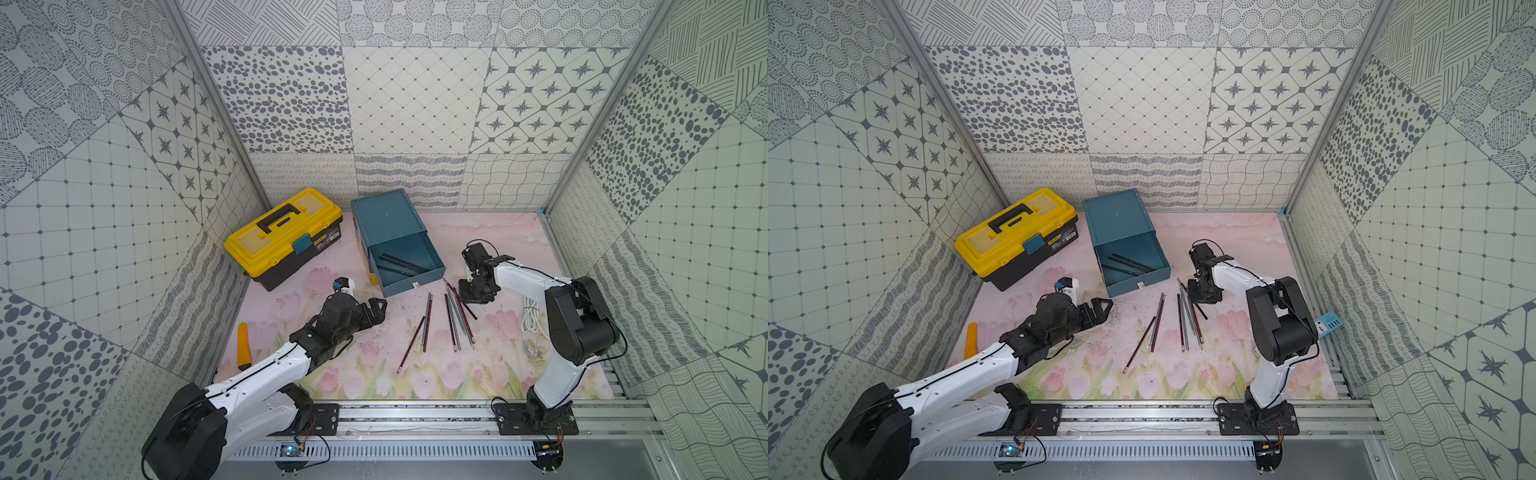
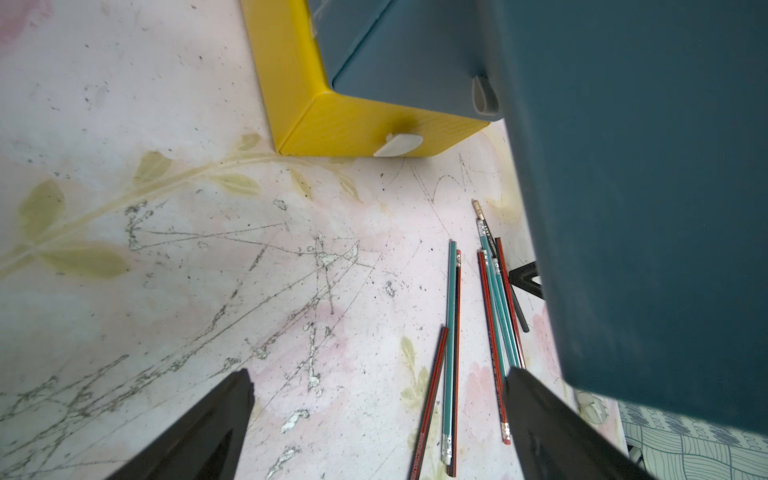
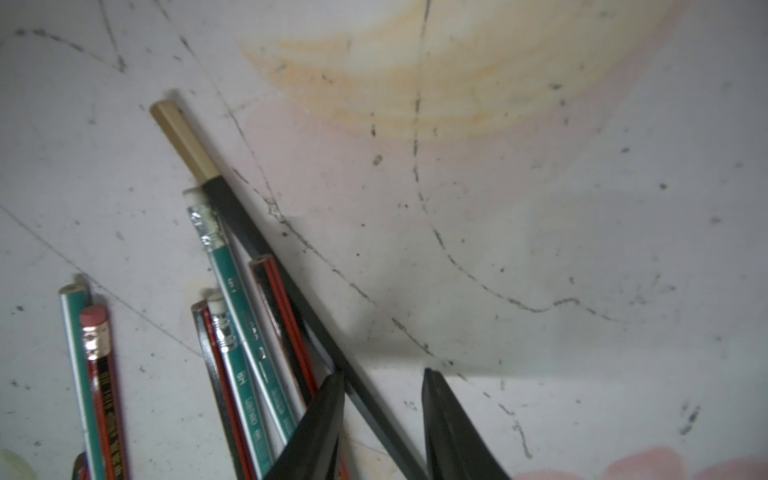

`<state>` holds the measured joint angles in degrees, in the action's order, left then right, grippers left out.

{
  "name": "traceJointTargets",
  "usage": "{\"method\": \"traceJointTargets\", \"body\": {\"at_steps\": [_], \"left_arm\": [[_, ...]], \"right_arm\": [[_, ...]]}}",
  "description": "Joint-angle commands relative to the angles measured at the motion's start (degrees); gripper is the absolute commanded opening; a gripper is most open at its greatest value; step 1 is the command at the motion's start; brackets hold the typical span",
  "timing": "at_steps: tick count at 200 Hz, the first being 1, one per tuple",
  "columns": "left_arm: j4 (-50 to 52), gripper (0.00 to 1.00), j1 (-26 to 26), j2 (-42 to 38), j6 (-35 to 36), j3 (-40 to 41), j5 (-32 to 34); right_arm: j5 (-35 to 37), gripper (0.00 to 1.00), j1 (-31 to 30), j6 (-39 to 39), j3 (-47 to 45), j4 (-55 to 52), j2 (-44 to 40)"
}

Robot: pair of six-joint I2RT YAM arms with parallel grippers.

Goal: Please place the pencils in the drawer according to their color
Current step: Pick up the pencil from the center of the board.

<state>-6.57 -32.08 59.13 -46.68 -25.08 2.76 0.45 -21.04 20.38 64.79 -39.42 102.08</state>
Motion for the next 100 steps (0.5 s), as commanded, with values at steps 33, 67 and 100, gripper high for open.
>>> {"method": "traceJointTargets", "body": {"at_steps": [33,67,100], "left_arm": [[-1.6,0.99,-0.1,0.4,1.4,-0.2,-0.5],[-1.5,0.99,-0.1,0.4,1.4,-0.2,-0.3],[-1.7,0.99,-0.1,0.6,1.4,-0.2,-0.3]], "right_arm": [[-0.4,0.36,-0.5,-0.7,2.3,0.7,2.4],[-0.1,0.35,-0.7,-0.8,2.4,0.7,3.0],[-0.6,0.35,-0.8,-1.0,2.8,0.7,3.9]]}}
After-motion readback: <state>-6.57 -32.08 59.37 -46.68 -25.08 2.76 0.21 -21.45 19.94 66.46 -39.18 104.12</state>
